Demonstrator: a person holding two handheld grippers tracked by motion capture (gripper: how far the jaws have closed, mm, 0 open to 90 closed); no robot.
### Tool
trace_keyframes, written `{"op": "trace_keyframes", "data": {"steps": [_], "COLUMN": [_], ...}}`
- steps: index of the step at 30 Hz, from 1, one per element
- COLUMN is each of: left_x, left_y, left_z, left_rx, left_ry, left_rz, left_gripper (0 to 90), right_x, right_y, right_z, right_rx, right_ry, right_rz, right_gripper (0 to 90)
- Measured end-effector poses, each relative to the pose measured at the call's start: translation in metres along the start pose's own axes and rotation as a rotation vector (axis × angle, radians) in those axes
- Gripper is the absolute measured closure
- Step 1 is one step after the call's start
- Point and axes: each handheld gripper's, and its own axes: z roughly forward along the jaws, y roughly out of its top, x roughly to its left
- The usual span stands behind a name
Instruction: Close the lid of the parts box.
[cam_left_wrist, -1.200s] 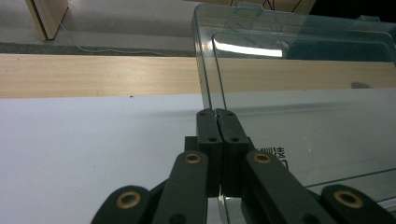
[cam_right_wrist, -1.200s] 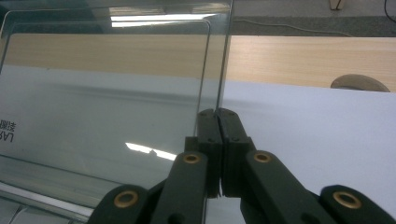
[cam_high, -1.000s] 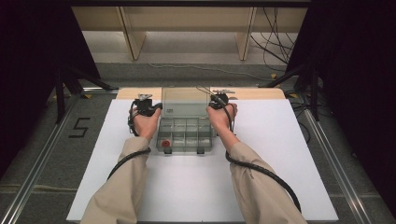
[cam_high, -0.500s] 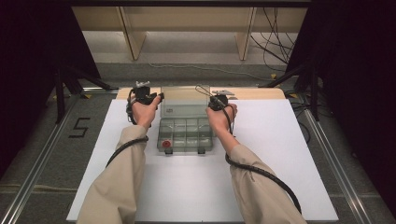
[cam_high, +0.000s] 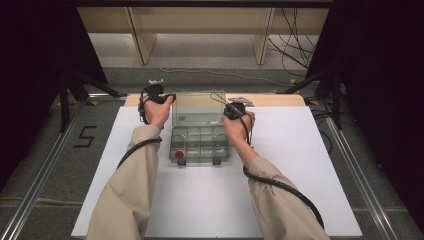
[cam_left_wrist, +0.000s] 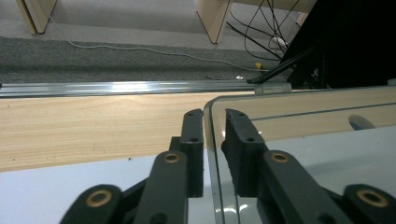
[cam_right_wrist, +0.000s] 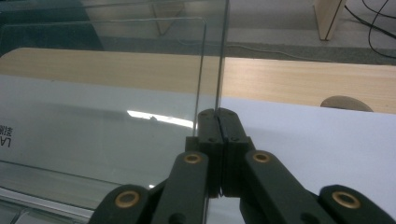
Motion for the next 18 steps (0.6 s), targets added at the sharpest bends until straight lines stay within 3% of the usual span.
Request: {"op": "trace_keyframes", "data": {"steps": [5, 12, 18], "left_x": [0.0, -0.006, -0.011], "left_y": [0.002, 0.001, 0.001], "left_z": [-0.001, -0.005, -0.011], "left_rx": [0.019, -0.003, -0.026], "left_ry": [0.028, 0.049, 0.069], "left_rz": [0.024, 0.014, 0.036], "left_gripper": [85.0, 88.3, 88.9], "right_x": [0.0, -0.001, -0.002], "right_y": [0.0, -0.001, -0.001], "right_z": [0.0, 0.0, 0.0], "right_rx": [-0.005, -0.004, -0.006], "right_ry": [0.003, 0.003, 0.011], "right_rz": [-0.011, -0.01, -0.016], "right_gripper": [90.0, 89.9, 88.7]}}
